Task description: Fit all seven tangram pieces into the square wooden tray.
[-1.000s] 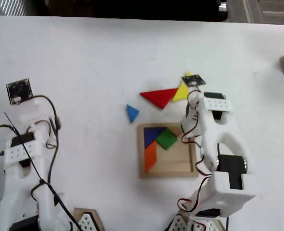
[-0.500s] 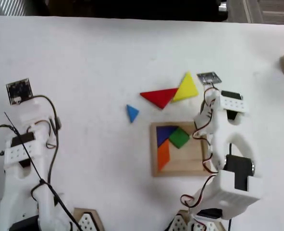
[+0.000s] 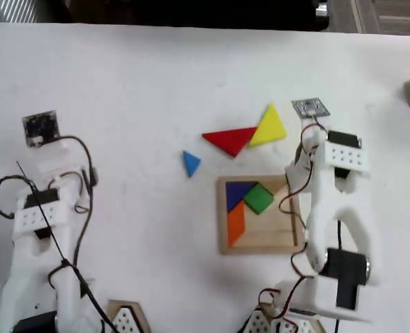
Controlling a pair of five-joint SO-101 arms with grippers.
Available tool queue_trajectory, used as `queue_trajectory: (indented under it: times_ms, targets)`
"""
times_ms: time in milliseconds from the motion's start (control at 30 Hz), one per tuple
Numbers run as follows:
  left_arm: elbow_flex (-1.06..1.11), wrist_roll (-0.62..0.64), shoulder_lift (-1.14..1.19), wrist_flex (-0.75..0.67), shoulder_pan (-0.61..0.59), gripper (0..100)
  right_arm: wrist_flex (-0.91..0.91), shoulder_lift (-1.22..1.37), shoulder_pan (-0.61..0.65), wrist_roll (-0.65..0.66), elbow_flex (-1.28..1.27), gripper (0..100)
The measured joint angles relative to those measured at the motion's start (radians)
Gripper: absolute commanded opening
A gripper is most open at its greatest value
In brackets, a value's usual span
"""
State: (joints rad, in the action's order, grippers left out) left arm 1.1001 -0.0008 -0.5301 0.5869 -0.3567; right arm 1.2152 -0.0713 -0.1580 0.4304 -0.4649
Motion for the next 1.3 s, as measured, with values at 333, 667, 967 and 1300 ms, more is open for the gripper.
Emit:
queue_trajectory:
  times_ms: [333, 667, 967, 1300]
  targets:
    - [-0.176, 0.044, 0.0, 0.227, 0.262, 21, -0.221, -0.31, 0.012, -0.095, -0.463, 1.6]
    - [-0.348, 0.247, 0.0, 0.33, 0.606, 29, -0.256, -0.477, 0.003, 0.017, -0.657, 1.6]
    - [-0.394, 0.276, 0.153, 0.269, 0.681, 29, -0.264, -0.477, 0.005, 0.106, -0.694, 1.7]
    - [-0.669, 0.328, 0.506, 0.347, 0.692, 29, -0.299, -0.479, 0.005, 0.121, -0.715, 1.7]
